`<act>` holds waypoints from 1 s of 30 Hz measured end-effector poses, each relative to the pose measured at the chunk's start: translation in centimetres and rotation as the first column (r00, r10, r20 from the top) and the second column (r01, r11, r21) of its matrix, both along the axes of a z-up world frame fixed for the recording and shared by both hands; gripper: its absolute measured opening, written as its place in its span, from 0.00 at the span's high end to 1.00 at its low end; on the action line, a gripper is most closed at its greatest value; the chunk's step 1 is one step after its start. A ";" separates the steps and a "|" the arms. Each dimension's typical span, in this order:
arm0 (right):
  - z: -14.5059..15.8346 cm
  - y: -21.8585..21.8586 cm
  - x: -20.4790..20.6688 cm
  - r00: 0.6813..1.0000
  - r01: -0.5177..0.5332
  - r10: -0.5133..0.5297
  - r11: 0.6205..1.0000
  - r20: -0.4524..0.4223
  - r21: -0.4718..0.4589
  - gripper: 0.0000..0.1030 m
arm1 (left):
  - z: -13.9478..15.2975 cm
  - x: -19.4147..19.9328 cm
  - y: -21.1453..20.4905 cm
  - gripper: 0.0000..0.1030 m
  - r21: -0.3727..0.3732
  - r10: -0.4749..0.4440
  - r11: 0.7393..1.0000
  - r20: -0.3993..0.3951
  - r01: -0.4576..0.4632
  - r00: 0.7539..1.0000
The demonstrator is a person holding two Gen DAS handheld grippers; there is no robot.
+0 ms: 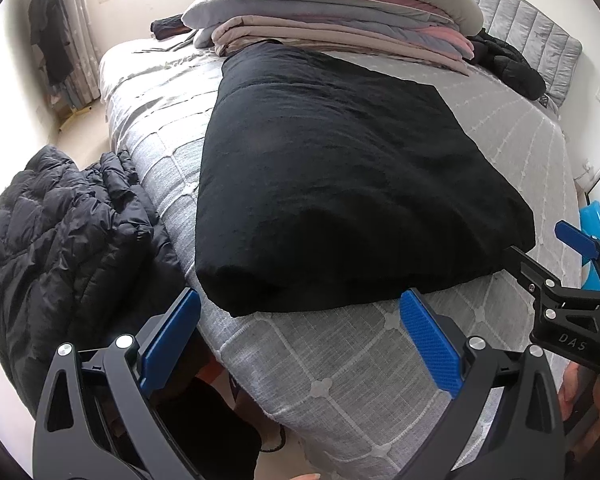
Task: Fold large clothes
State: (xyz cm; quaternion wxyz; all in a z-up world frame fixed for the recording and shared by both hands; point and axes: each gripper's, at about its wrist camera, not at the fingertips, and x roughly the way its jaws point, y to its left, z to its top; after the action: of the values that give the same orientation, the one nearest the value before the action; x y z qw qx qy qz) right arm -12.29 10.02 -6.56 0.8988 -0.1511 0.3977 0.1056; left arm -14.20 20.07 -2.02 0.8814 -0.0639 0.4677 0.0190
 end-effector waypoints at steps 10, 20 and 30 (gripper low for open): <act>-0.1 0.0 0.0 1.000 -0.003 0.003 1.000 -0.008 -0.008 0.05 | -0.1 0.1 -0.1 0.06 0.001 -0.004 1.000 -0.003 0.004 1.000; -0.2 0.0 0.0 1.000 -0.007 0.007 1.000 -0.014 -0.010 0.05 | -0.3 0.1 -0.2 0.06 0.003 -0.009 1.000 -0.007 0.009 1.000; -0.3 -0.1 -0.1 1.000 -0.009 0.009 1.000 -0.017 -0.015 0.05 | -0.4 0.2 -0.3 0.06 0.004 -0.015 1.000 -0.010 0.015 1.000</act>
State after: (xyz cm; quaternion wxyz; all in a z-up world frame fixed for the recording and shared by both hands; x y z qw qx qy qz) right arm -12.36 9.93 -6.81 0.8937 -0.1587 0.4055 0.1082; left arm -14.00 19.75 -2.43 0.8793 -0.0585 0.4725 0.0138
